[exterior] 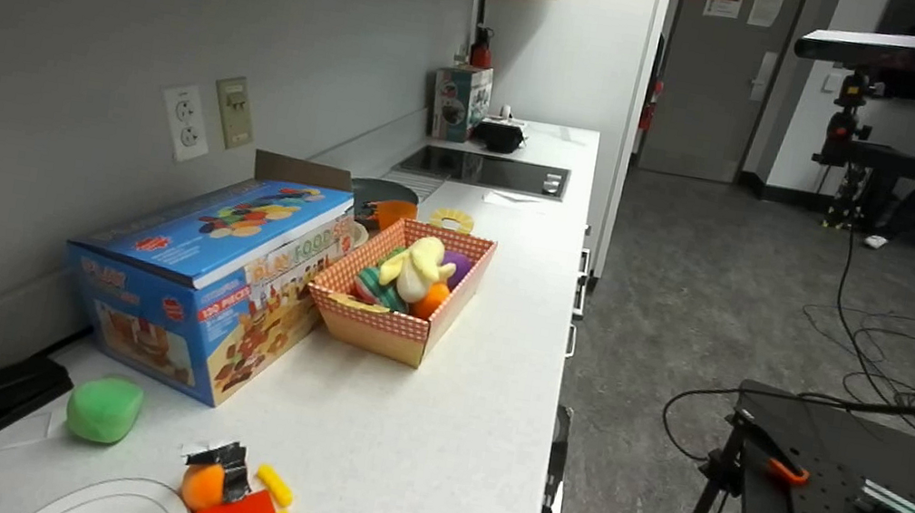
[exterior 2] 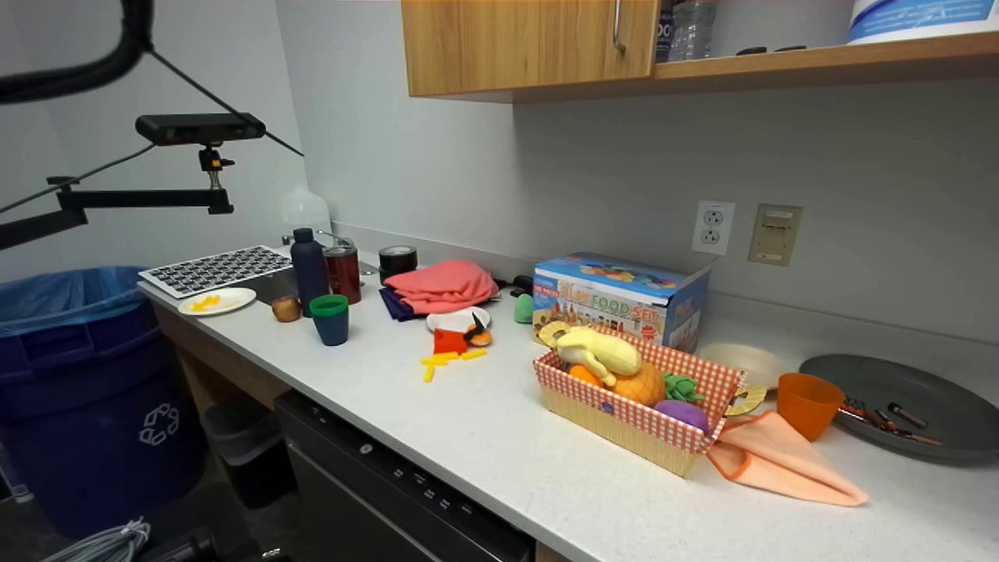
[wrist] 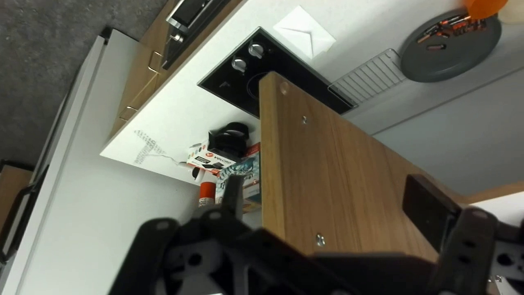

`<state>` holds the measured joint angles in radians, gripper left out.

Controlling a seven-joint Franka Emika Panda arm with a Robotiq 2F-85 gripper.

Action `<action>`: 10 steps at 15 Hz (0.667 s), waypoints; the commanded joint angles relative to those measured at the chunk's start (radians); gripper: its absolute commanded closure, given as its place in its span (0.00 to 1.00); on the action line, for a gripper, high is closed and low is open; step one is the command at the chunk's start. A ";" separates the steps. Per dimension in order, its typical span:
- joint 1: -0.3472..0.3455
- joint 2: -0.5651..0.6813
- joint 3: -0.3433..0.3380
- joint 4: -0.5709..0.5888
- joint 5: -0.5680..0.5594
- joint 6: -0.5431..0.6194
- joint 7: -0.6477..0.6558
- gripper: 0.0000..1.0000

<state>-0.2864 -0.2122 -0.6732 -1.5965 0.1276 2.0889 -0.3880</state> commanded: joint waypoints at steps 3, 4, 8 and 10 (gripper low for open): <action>-0.012 0.139 -0.041 0.125 0.162 0.009 -0.055 0.00; -0.020 0.154 -0.040 0.138 0.178 0.008 -0.050 0.00; -0.061 0.190 -0.029 0.171 0.201 0.007 -0.049 0.00; -0.070 0.181 -0.025 0.174 0.245 -0.036 -0.119 0.00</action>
<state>-0.3254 -0.0587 -0.6990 -1.4754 0.2944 2.1029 -0.4167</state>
